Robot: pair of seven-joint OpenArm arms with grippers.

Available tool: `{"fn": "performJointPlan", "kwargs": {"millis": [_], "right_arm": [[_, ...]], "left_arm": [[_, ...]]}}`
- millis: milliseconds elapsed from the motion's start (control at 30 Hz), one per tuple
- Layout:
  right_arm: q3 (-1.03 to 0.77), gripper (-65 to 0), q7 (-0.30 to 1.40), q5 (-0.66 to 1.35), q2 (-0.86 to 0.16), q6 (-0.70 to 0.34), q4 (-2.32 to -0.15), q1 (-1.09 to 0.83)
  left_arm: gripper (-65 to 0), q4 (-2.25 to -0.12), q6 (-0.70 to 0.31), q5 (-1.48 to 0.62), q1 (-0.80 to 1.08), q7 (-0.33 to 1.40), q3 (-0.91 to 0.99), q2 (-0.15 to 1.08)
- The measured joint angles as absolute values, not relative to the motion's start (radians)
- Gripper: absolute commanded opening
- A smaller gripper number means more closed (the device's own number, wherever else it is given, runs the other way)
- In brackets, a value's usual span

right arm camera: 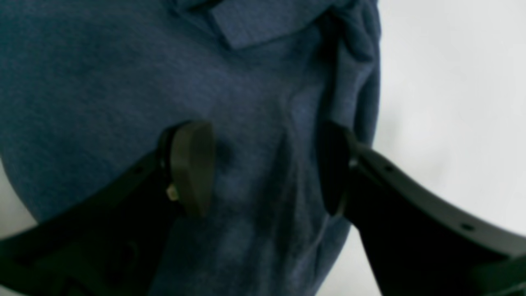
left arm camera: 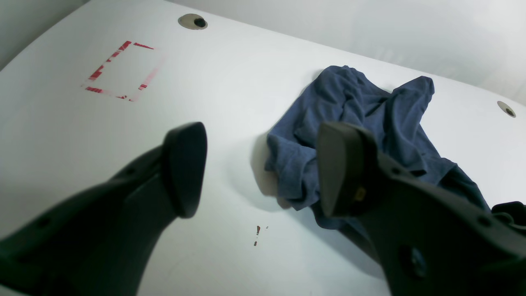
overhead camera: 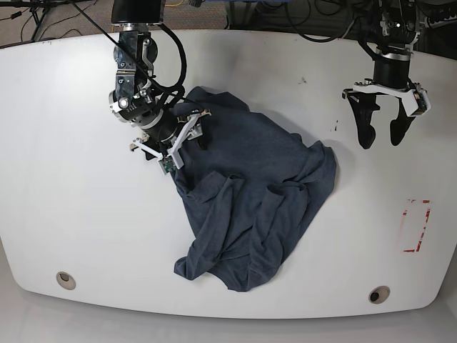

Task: Fold the T-shirt properly
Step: 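Drag the gripped T-shirt edge with the right gripper away from the shirt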

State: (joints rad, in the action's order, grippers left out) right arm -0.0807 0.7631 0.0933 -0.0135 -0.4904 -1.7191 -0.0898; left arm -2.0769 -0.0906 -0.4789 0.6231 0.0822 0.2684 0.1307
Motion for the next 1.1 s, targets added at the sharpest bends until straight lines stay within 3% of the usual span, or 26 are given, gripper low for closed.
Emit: {"fn": "performJointPlan", "kwargs": {"millis": [400, 533, 733, 800, 1100], "right_arm": [[-0.078, -28.0, 0.763, 0.089, -0.015, -0.487, -1.701, -0.087], [-0.075, -30.5, 0.760, 0.094, -0.017, -0.487, -1.692, -0.087], [-0.073, -39.7, 0.762, 0.098, -0.017, -0.487, -1.677, -0.094], [-0.074, -45.8, 0.763, 0.098, -0.017, -0.487, -1.674, -0.096], [-0.080, -55.6, 0.763, 0.101, -0.017, -0.491, -1.687, -0.105]], "left_arm": [[-26.3, -2.077, -0.093, -0.476, 0.624, 0.083, 0.268, 0.131], [-26.3, -2.077, -0.093, -0.476, 0.623, 0.083, 0.268, 0.131], [-26.2, -2.077, -0.093, -0.476, 0.620, 0.082, 0.268, 0.131], [-26.2, -2.077, -0.093, -0.476, 0.620, 0.082, 0.268, 0.131], [-26.3, -2.077, -0.093, -0.476, 0.617, 0.082, 0.266, 0.131]]}}
